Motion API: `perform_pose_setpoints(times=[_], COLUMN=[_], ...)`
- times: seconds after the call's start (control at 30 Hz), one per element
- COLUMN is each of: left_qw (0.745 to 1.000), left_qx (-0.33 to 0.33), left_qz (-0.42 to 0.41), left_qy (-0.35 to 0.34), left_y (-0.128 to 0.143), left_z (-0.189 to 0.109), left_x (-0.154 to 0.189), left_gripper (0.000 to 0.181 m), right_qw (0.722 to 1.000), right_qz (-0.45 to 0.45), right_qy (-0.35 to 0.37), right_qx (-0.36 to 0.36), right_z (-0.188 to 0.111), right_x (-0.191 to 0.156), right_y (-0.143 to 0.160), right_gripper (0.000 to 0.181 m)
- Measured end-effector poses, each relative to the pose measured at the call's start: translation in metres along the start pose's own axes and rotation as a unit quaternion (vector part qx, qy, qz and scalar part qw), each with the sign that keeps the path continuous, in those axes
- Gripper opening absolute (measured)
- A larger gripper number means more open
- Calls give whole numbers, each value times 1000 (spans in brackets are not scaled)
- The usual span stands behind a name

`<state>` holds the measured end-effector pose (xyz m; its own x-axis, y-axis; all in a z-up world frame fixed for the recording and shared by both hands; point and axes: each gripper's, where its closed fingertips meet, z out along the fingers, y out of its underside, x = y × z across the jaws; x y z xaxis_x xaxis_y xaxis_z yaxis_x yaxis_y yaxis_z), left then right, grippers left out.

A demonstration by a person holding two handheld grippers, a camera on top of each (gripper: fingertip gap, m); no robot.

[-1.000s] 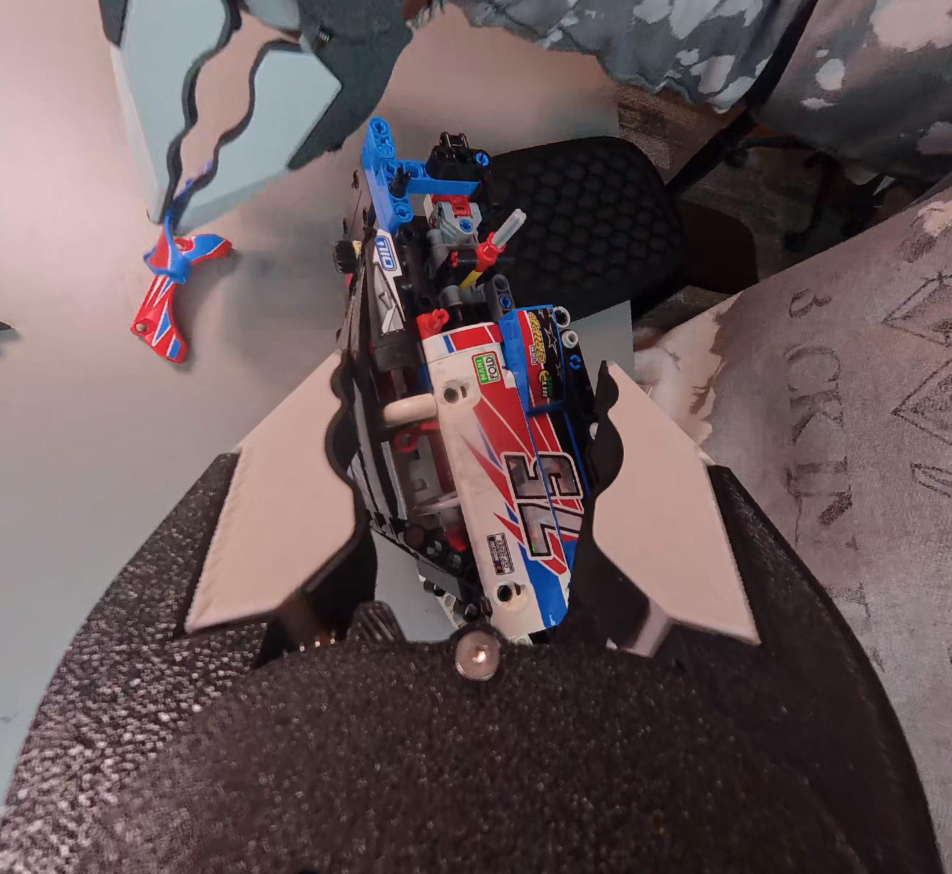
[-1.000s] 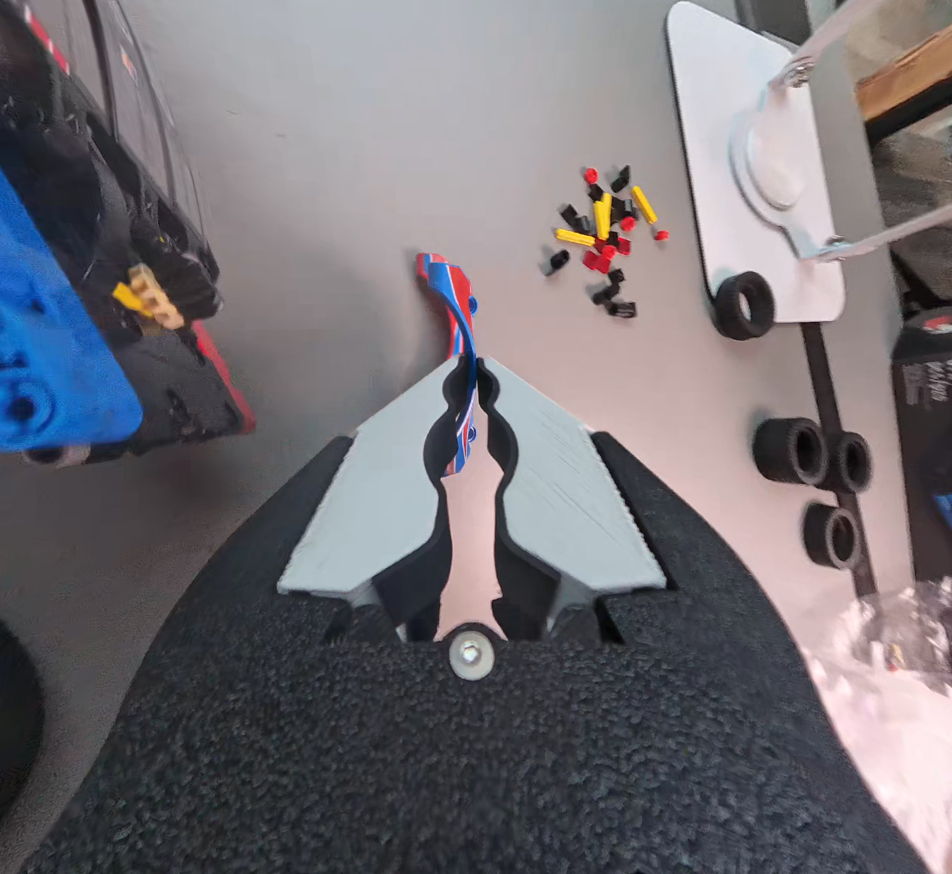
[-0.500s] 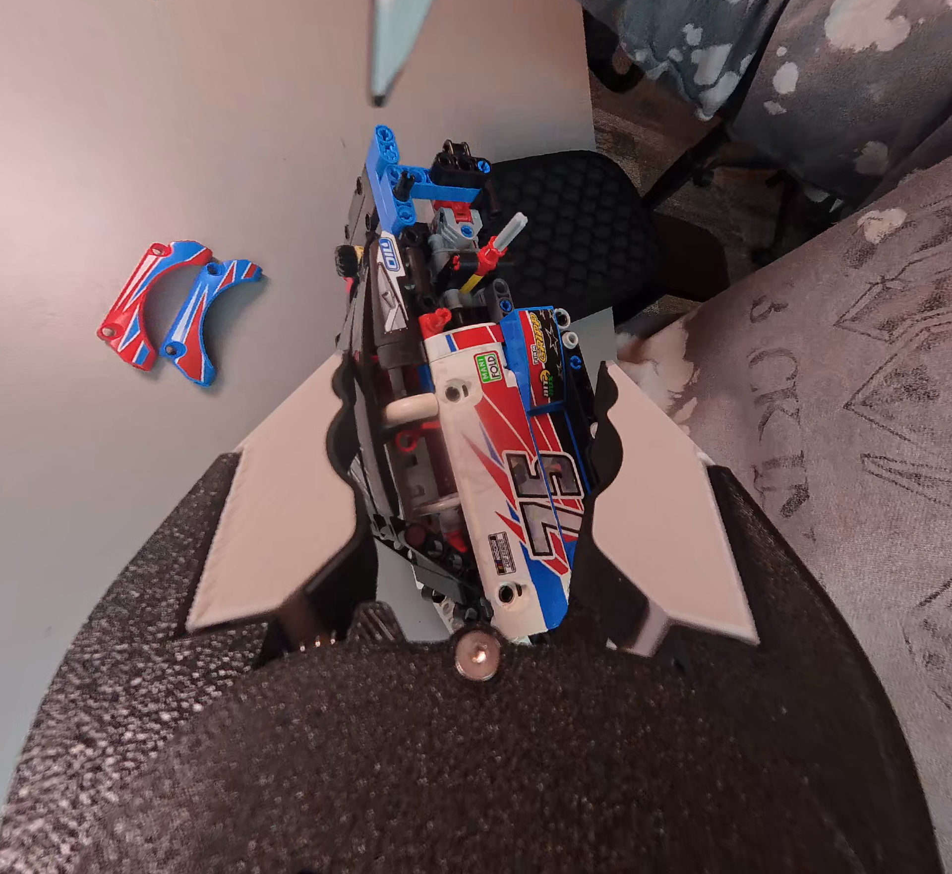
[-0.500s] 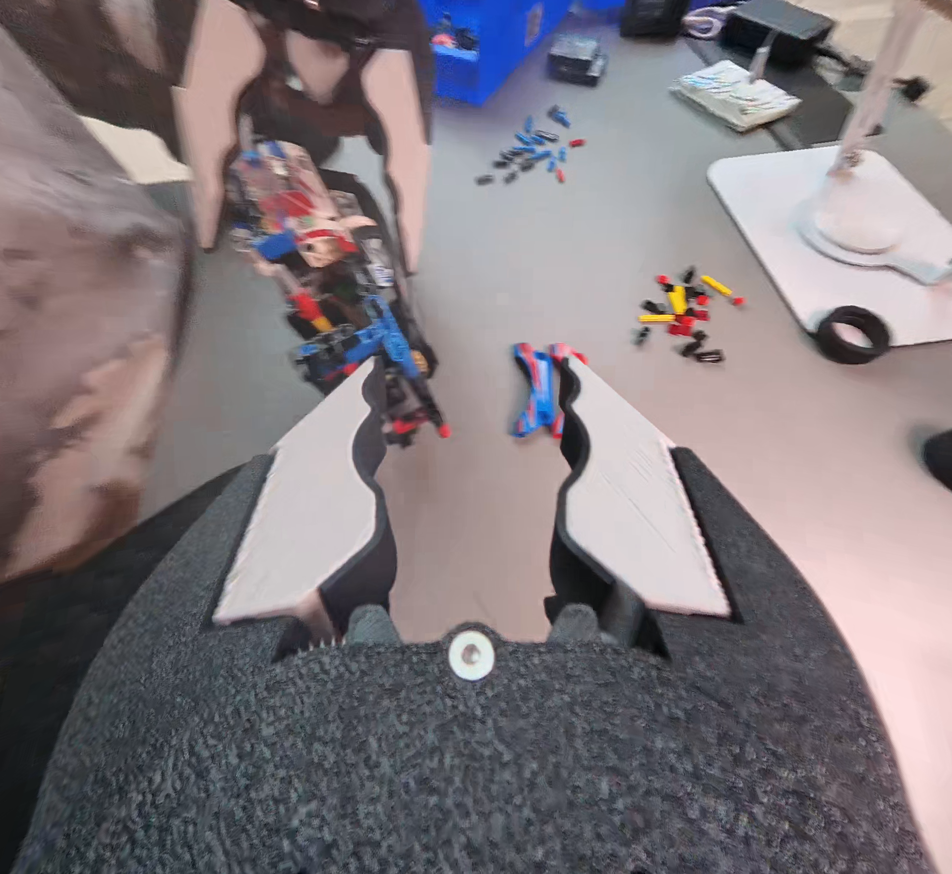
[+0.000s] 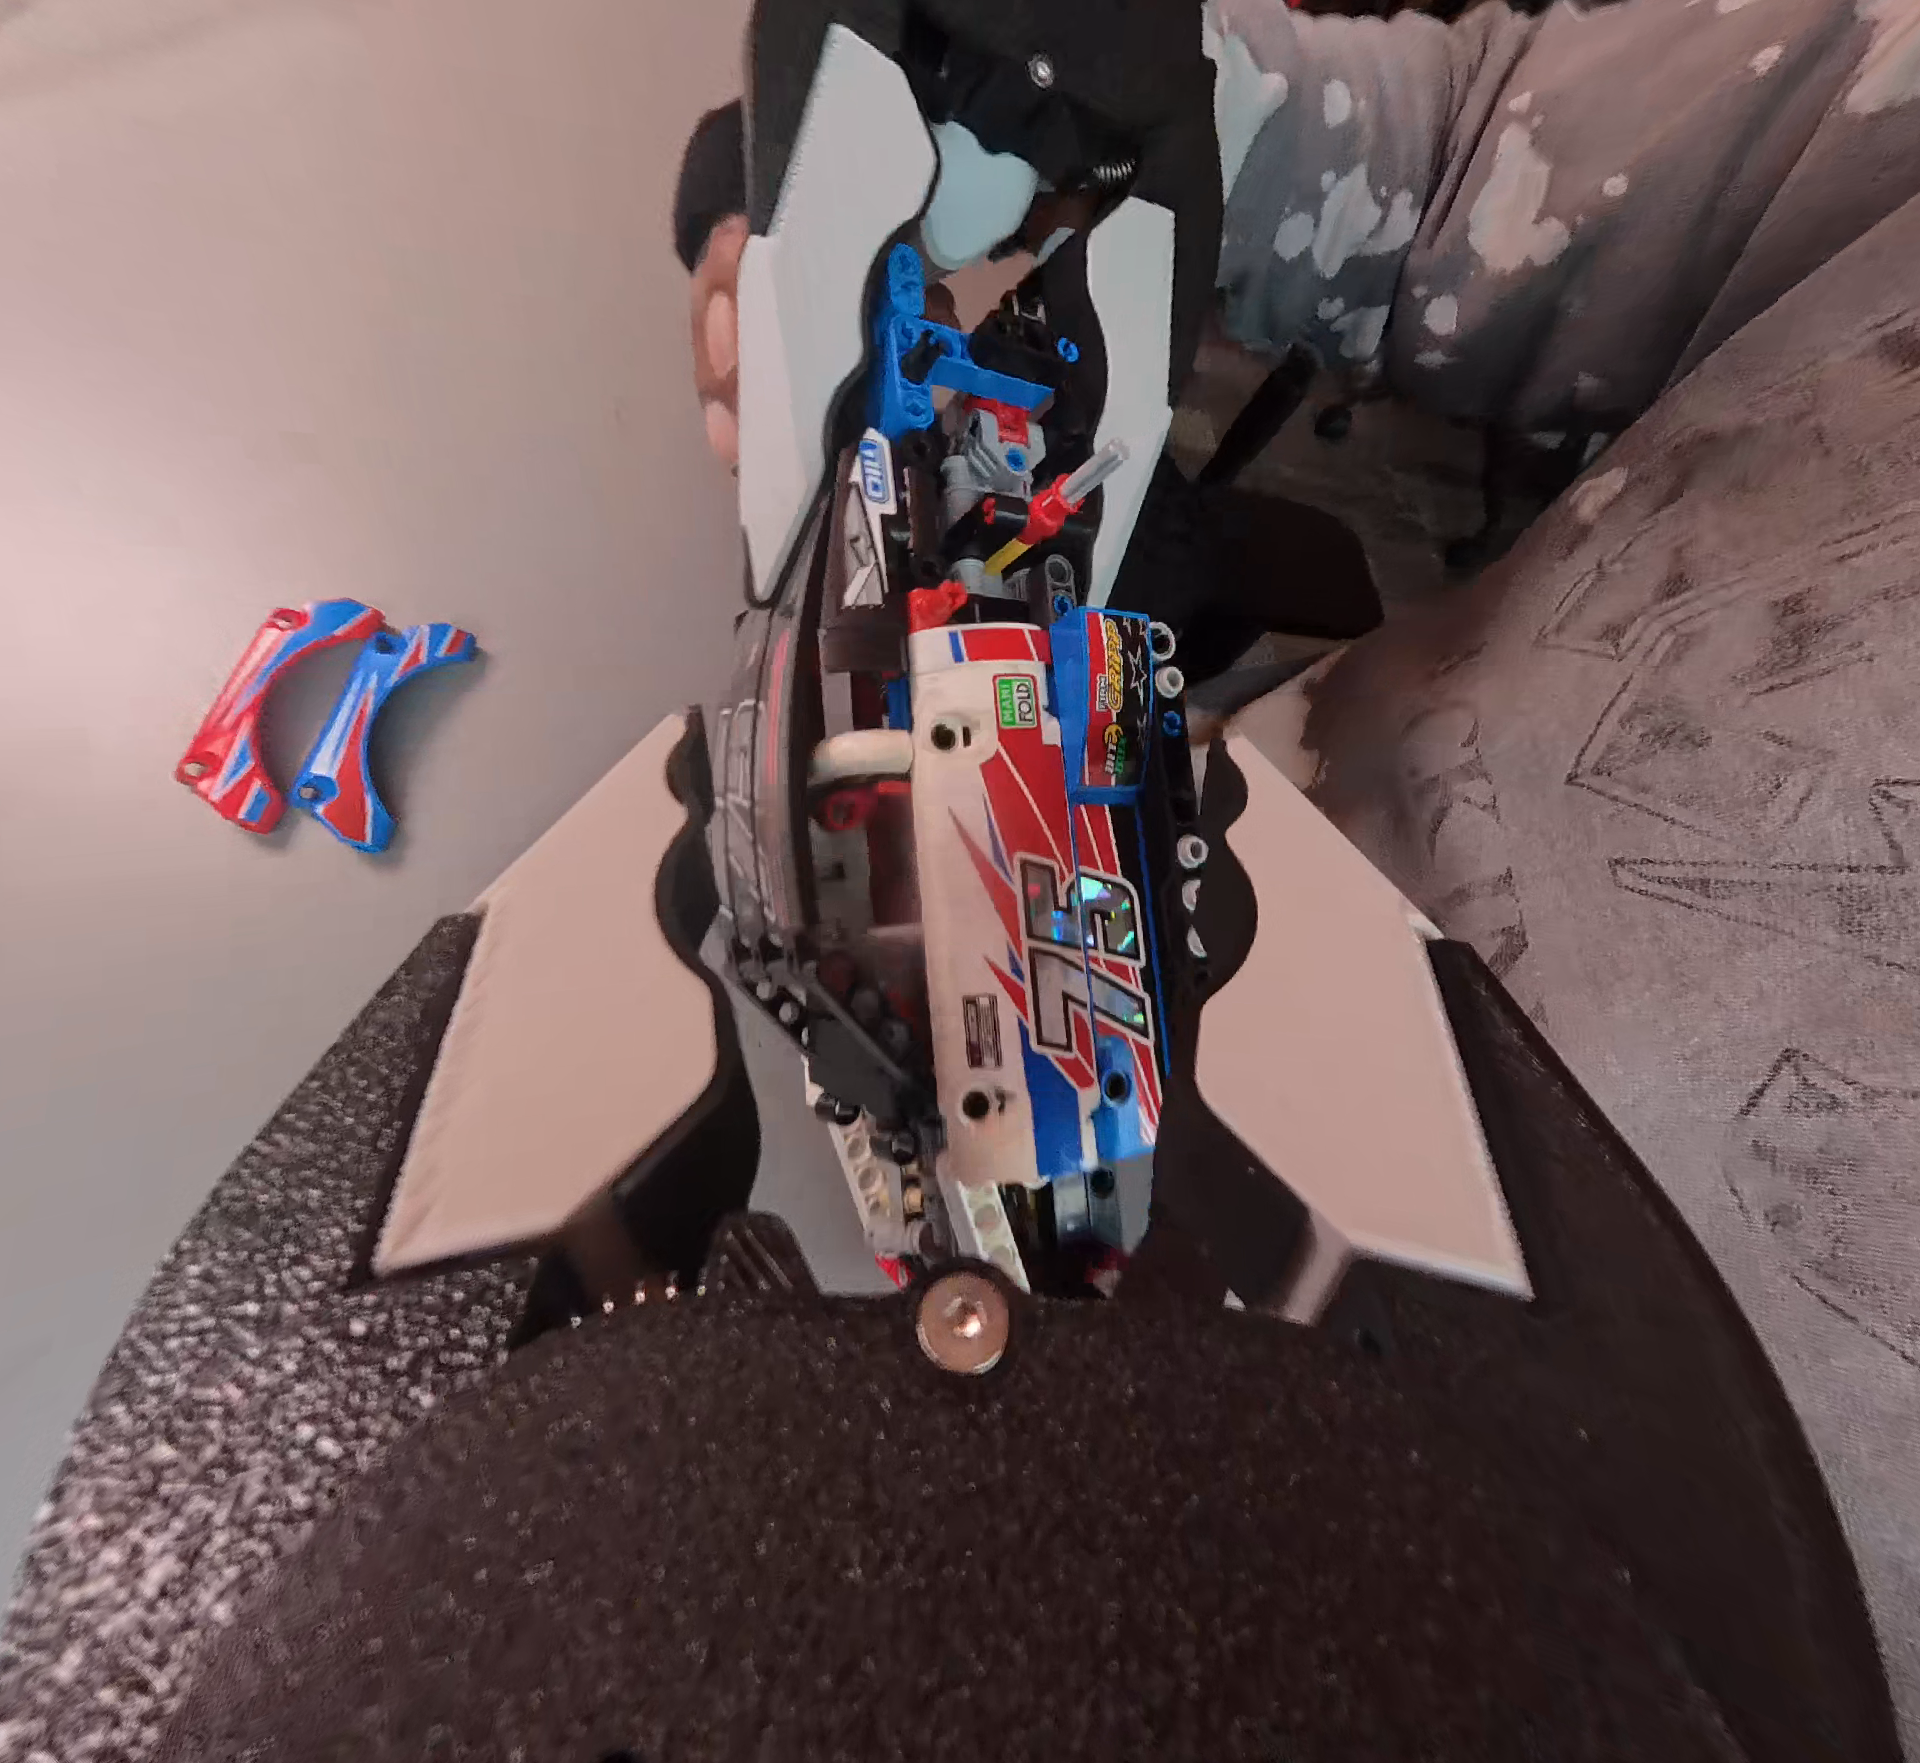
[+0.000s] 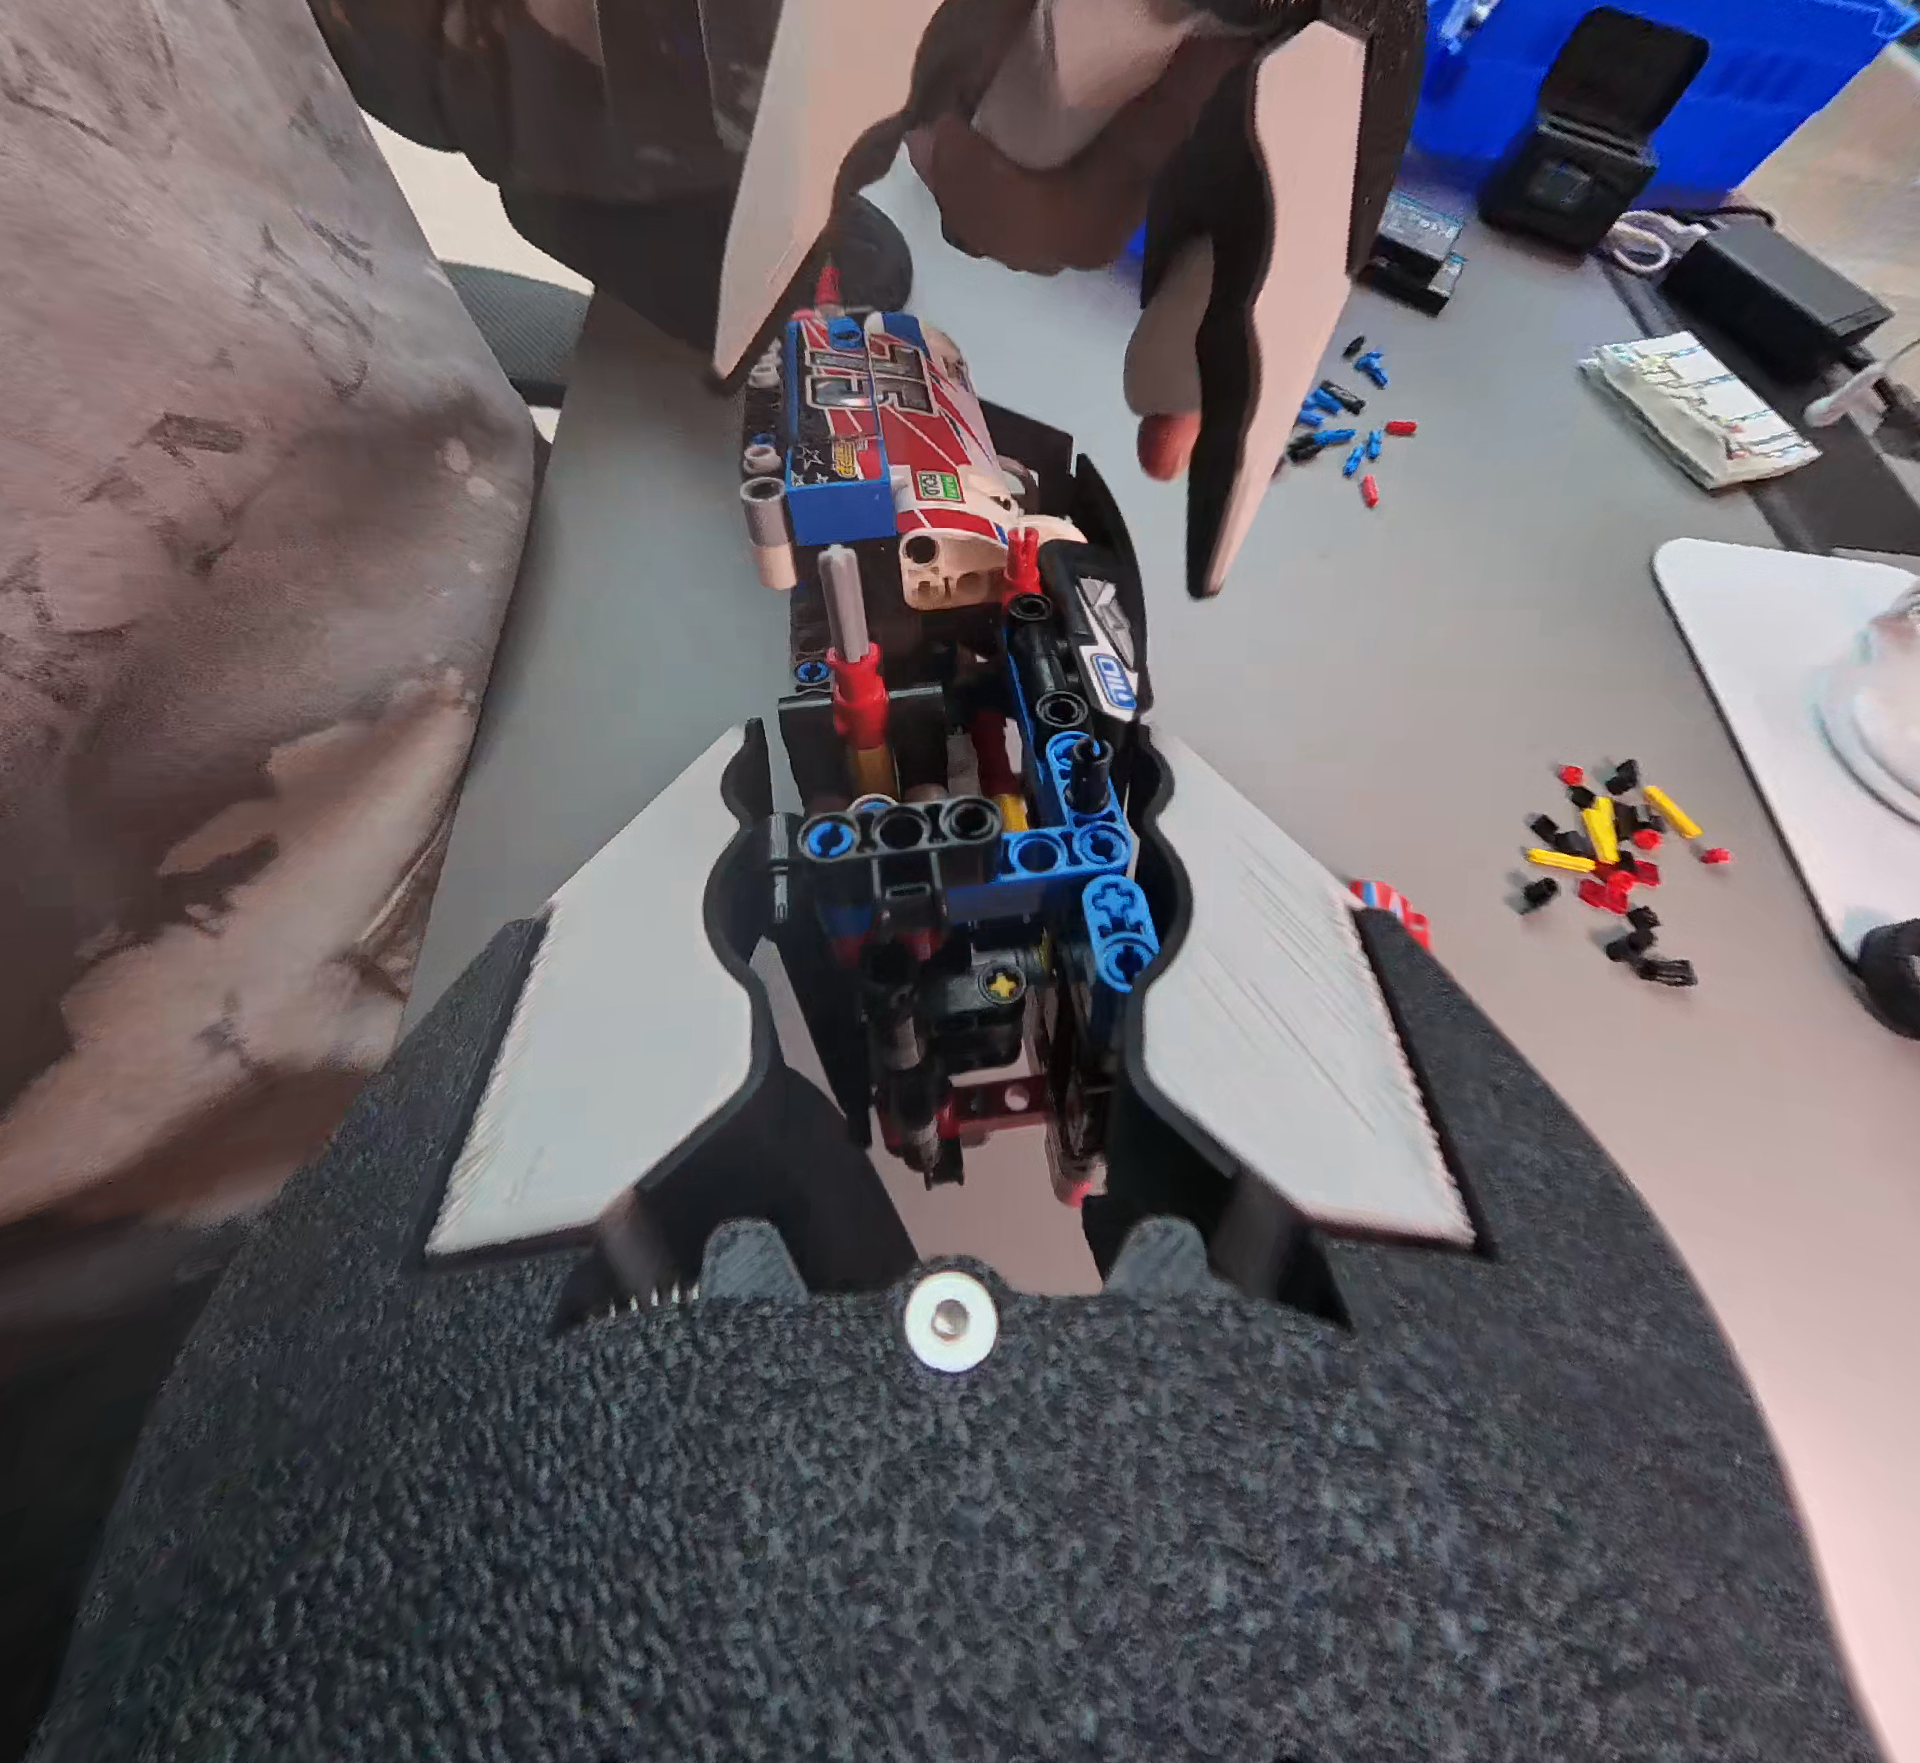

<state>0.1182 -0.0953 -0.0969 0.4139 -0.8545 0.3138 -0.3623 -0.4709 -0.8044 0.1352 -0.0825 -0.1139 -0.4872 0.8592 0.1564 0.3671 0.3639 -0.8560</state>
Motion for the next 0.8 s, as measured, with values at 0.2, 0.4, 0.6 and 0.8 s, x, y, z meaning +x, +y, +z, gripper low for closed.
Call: perform_pose_setpoints(times=[0.2, 0.4, 0.6, 0.8], left_qw=[981, 970, 954, 952], left_qx=[153, 168, 168, 167], left_qz=[12, -25, -19, -15], left_qy=[-119, -177, -249, -257], left_y=[-33, 0, 27, 33], left_z=[-65, -79, -75, -72], left_x=[-30, -51, -78, -82], left_gripper=[92, 89, 92, 92], right_qw=[988, 919, 718, 627], right_qz=[-68, -73, -17, -31], right_qy=[82, 264, 449, 518], right_qx=[-113, -282, -531, -581], right_z=[-57, -160, -259, -262], right_x=[8, 53, 117, 140], right_y=[-11, -3, 107, 174], right_gripper=[69, 69, 70, 70])
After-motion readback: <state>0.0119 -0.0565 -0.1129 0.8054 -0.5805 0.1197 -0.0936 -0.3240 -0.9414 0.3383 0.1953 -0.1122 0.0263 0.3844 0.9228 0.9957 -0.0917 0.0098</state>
